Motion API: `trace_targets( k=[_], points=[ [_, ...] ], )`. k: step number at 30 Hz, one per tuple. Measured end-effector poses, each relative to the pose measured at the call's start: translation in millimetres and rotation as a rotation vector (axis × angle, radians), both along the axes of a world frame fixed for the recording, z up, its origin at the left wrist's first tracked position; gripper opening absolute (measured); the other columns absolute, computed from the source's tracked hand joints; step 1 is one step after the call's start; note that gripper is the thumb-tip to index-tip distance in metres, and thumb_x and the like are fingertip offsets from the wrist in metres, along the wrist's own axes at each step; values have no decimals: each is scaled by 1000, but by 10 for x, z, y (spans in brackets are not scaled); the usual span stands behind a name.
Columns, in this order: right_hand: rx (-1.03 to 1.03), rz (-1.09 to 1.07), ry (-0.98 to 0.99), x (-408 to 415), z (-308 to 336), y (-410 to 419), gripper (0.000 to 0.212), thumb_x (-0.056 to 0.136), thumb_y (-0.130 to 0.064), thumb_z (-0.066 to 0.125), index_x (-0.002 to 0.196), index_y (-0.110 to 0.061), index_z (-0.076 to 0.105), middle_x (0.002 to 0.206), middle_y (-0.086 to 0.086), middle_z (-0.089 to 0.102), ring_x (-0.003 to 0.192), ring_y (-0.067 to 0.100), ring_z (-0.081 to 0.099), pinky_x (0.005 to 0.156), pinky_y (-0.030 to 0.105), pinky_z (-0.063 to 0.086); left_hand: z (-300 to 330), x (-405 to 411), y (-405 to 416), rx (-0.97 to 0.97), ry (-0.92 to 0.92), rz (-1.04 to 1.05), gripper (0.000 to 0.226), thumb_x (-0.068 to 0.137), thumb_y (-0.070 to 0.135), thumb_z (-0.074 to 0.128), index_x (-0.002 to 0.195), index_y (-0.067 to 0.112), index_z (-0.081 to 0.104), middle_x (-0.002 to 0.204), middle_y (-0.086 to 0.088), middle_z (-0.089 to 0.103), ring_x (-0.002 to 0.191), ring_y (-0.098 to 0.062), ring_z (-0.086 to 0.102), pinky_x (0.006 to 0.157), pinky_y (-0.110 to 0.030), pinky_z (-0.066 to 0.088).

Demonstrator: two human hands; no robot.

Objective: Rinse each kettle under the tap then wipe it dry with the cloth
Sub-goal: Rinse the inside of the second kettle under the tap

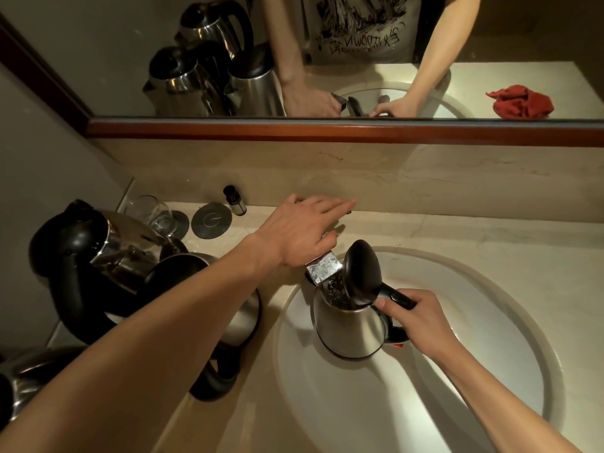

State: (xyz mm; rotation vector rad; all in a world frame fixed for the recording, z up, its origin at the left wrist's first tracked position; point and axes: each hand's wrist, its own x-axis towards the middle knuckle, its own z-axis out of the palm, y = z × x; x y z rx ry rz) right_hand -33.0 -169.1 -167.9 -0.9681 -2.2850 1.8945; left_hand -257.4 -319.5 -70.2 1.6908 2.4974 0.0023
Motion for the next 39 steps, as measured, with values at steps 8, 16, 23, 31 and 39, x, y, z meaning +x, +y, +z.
trace_targets(
  k=[8,16,23,31,39],
  points=[
    [-29,-16,2,20,-48,10,73,63,-55,80,74,14,58,58,6,34,56,20,34,55,39,34,-33,-4,0,69,-23,25,63,90,44,33,151,27,30,150,4,45,129,-17,48,93,-41,39],
    [-57,-30,-9,-8,-34,26,75,61,-54,81,71,14,52,58,10,32,51,23,36,52,42,38,-40,5,-23,108,-41,35,54,92,49,37,142,28,39,134,5,55,121,-16,52,91,-41,39],
    [-53,-46,-11,25,-41,-12,74,60,-56,81,71,12,54,55,6,32,51,22,35,52,40,37,-61,16,-37,145,-56,51,43,90,46,43,129,28,46,122,7,58,113,-15,53,89,-42,41],
    [-73,-111,4,77,-52,-93,74,59,-58,83,67,9,52,56,5,33,53,21,32,57,40,31,-72,10,-51,185,-75,58,32,90,45,50,115,24,51,110,6,56,101,-16,52,84,-38,39],
    [-19,-211,23,291,116,-100,67,56,-55,84,56,-3,43,54,0,31,55,20,28,61,37,25,-59,25,-47,214,-107,49,42,87,59,51,110,24,54,107,7,58,96,-14,54,82,-33,35]
  ],
)
